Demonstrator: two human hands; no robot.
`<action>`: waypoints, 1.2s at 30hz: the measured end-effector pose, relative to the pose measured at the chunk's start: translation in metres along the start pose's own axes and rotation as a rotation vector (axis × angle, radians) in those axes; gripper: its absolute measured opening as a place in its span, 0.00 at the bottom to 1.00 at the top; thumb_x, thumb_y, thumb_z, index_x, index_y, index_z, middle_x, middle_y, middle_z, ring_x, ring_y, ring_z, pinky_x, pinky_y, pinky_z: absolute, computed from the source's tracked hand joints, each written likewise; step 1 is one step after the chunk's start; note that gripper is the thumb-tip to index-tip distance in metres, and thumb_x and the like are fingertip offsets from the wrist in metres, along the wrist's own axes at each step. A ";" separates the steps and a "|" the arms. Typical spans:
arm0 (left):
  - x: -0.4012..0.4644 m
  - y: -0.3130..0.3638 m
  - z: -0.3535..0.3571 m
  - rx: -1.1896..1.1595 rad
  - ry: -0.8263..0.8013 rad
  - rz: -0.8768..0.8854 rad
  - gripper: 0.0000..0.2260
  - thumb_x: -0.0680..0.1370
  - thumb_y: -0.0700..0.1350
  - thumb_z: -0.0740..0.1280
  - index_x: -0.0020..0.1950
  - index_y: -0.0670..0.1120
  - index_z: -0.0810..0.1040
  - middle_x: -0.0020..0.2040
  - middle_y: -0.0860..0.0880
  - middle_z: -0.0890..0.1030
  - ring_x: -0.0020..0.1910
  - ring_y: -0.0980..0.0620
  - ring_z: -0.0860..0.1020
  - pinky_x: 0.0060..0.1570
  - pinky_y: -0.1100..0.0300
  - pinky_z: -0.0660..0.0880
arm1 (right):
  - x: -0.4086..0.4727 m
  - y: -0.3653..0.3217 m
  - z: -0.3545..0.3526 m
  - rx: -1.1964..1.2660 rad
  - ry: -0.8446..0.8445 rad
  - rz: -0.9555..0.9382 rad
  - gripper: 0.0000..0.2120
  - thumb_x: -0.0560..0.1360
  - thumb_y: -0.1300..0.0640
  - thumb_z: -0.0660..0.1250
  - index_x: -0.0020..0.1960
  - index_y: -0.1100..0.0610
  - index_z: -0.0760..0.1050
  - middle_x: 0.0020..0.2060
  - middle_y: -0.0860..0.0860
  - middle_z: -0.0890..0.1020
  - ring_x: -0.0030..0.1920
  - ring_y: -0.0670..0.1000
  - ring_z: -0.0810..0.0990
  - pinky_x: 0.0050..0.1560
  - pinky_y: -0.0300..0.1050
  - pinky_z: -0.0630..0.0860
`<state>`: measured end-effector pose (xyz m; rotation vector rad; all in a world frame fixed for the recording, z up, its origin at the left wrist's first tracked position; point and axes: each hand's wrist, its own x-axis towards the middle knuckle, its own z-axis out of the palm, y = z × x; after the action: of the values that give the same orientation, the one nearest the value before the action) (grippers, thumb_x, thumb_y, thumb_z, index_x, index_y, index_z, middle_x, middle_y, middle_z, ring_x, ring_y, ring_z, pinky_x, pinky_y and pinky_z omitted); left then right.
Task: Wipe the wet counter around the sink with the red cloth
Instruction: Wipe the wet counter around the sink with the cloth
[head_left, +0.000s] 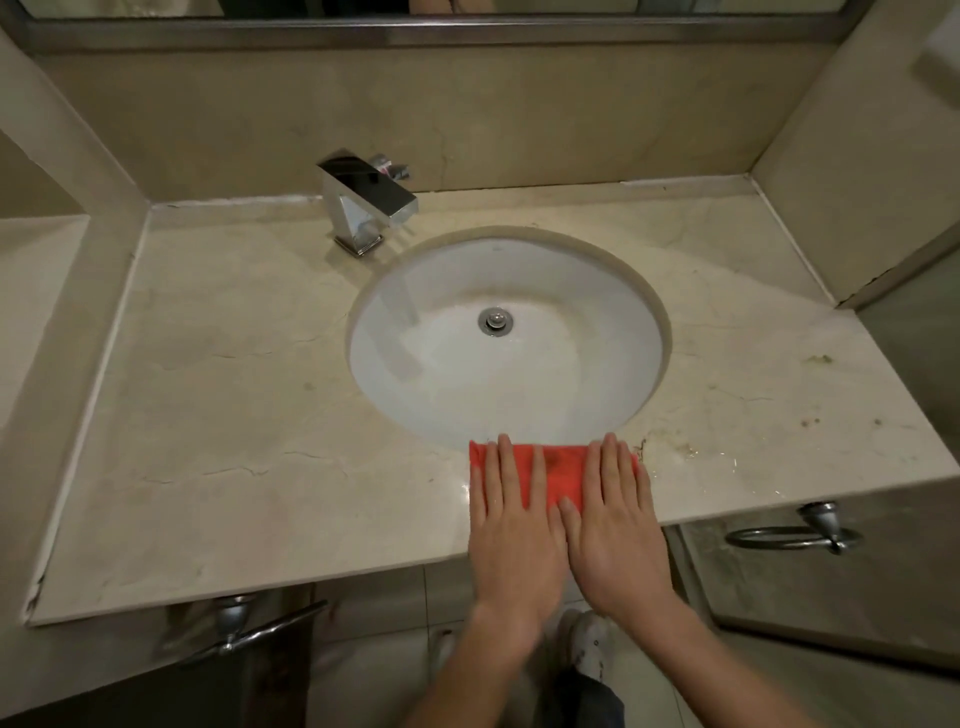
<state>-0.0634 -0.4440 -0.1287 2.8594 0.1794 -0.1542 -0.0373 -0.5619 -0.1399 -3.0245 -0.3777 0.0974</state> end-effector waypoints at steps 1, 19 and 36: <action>-0.015 0.005 0.006 -0.023 0.003 0.011 0.27 0.83 0.53 0.39 0.79 0.43 0.54 0.78 0.35 0.53 0.79 0.37 0.49 0.75 0.40 0.54 | -0.016 0.005 0.001 -0.008 0.001 -0.010 0.32 0.83 0.46 0.46 0.79 0.68 0.54 0.78 0.65 0.58 0.79 0.61 0.57 0.78 0.57 0.53; 0.058 0.043 0.005 -0.001 -0.110 0.009 0.31 0.78 0.55 0.31 0.80 0.47 0.41 0.80 0.40 0.40 0.79 0.43 0.38 0.77 0.45 0.39 | 0.056 0.060 -0.007 0.049 -0.049 -0.019 0.36 0.82 0.41 0.36 0.80 0.65 0.48 0.80 0.63 0.51 0.81 0.58 0.47 0.80 0.57 0.45; 0.075 0.066 0.021 0.061 -0.024 0.168 0.26 0.83 0.56 0.45 0.79 0.48 0.57 0.79 0.41 0.56 0.79 0.42 0.54 0.74 0.43 0.47 | 0.046 0.117 -0.009 0.041 -0.056 0.024 0.36 0.82 0.39 0.34 0.81 0.62 0.45 0.80 0.60 0.49 0.81 0.56 0.45 0.80 0.57 0.43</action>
<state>0.0179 -0.5043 -0.1405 2.9152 -0.0714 -0.1627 0.0363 -0.6647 -0.1446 -2.9911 -0.3390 0.1896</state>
